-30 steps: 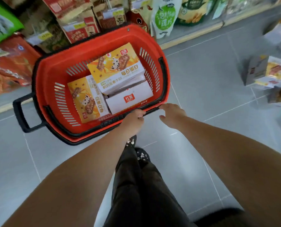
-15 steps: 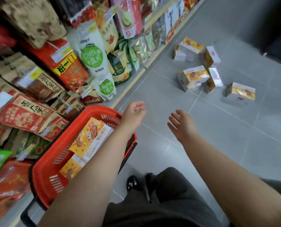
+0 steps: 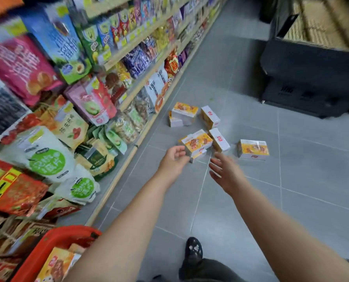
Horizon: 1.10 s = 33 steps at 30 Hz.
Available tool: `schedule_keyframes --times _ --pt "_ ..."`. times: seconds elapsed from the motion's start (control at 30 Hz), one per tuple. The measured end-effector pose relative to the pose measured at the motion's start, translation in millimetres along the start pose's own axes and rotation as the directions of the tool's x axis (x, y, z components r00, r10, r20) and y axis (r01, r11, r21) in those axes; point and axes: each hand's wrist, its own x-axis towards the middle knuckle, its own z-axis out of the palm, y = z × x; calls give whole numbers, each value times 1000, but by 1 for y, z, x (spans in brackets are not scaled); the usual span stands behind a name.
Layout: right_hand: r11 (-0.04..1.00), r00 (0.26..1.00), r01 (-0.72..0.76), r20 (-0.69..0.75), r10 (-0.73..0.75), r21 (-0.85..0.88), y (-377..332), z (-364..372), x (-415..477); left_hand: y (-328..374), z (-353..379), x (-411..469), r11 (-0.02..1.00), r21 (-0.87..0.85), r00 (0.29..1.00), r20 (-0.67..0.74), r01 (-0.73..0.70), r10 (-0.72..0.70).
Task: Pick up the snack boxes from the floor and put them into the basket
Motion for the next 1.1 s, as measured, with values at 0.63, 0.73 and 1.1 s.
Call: schedule_keyframes --times 0.63,0.73,1.1 --pt "965 991 -113 -90 94 -238 -143 -24 274 19 95 269 956 -42 933 -210 292 -294" --pt "943 988 -144 -97 120 -301 -156 -17 339 22 108 326 943 -48 917 -222 329 -331" --pt "835 965 -253 -66 253 -488 -114 -33 567 -81 177 513 871 67 865 -170 487 -471"
